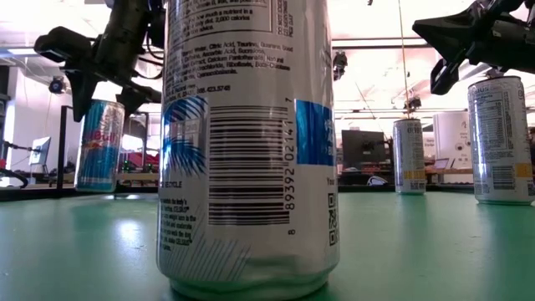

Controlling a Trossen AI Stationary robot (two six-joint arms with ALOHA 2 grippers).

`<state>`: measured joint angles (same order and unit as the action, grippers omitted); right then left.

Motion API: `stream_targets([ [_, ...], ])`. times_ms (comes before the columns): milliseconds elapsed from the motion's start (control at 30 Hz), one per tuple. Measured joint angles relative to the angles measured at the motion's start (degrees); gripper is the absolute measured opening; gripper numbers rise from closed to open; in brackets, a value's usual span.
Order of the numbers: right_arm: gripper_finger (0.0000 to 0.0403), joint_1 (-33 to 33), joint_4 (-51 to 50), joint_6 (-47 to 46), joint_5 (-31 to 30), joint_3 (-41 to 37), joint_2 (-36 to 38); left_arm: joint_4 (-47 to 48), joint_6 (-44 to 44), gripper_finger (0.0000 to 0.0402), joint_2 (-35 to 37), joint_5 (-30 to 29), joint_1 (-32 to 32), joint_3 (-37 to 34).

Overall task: Place canned beverage on shelf
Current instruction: Put the left blue soda can on the shelf

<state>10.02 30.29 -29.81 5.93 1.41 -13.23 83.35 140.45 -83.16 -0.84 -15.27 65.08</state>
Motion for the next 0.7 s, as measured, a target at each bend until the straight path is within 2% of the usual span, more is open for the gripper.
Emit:
stream_targets([
  [333,0.0013,0.0,-0.01,0.01,0.02,0.0,0.02,0.04,-0.22,0.024,-5.85,0.07,0.0,1.12],
  [700,0.0013,0.02,-0.01,0.0,0.02,0.0,0.0,-1.82,3.06,0.0228,-4.54,-0.06,0.09,5.05],
])
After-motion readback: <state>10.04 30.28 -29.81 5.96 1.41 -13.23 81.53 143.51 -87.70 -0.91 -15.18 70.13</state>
